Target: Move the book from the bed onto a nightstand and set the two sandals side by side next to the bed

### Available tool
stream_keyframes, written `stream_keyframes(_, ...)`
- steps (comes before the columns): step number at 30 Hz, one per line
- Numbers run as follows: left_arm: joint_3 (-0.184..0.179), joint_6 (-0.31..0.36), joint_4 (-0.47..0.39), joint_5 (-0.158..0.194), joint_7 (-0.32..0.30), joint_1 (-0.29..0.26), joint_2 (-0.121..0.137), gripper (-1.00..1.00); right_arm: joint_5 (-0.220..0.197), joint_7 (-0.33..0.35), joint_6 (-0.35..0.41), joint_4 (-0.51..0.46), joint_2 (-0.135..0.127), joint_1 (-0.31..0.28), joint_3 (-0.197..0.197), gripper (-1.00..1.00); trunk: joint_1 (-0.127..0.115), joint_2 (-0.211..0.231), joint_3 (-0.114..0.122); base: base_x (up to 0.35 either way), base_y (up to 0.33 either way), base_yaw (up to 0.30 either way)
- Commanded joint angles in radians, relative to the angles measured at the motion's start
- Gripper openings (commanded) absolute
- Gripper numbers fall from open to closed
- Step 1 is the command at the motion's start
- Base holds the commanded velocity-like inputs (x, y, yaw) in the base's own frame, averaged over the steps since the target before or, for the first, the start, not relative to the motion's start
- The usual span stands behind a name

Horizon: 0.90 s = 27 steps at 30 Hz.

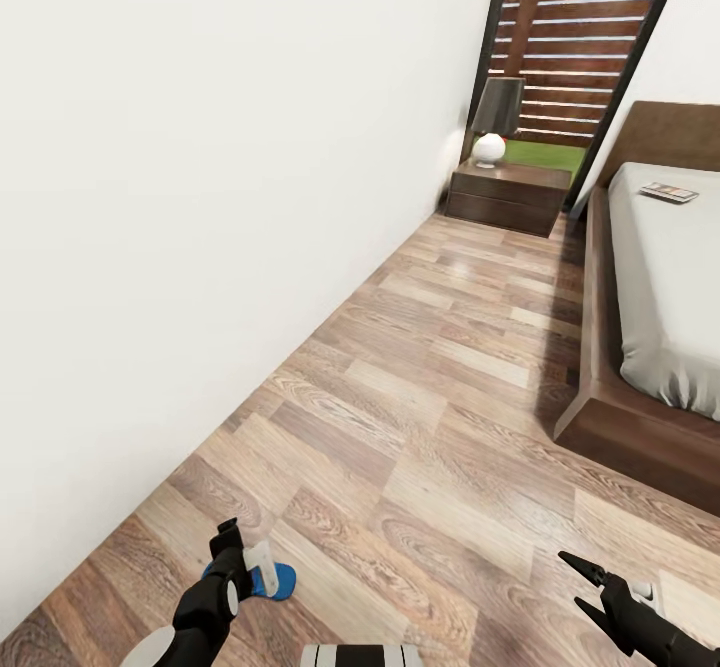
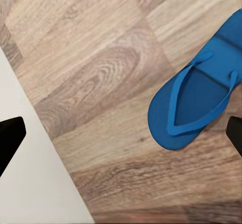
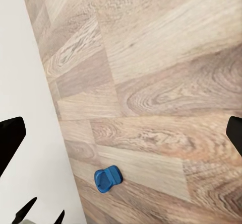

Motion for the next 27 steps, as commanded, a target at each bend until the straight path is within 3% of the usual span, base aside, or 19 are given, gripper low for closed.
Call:
stream_keyframes(1, -0.003, 0.005, -0.002, -0.01, -0.008, 0.0, 0.002, 1.0, -0.002, 0.001, 0.006, 0.0, 0.0, -0.001, -0.002, 1.0, 0.0, -0.001, -0.005, 0.0, 0.0, 0.0)
stream_keyframes(7, -0.003, 0.007, -0.002, -0.011, -0.01, 0.0, 0.018, 1.0, -0.002, 0.001, 0.006, 0.0, 0.0, -0.001, -0.002, 1.0, 0.003, -0.002, -0.028, 0.0, 0.0, 0.0)
stream_keyframes(27, -0.003, 0.007, -0.007, -0.011, -0.009, 0.0, 0.02, 1.0, -0.002, 0.001, 0.006, 0.0, 0.0, 0.0, -0.002, 1.0, 0.012, -0.007, -0.105, 0.0, 0.0, 0.0)
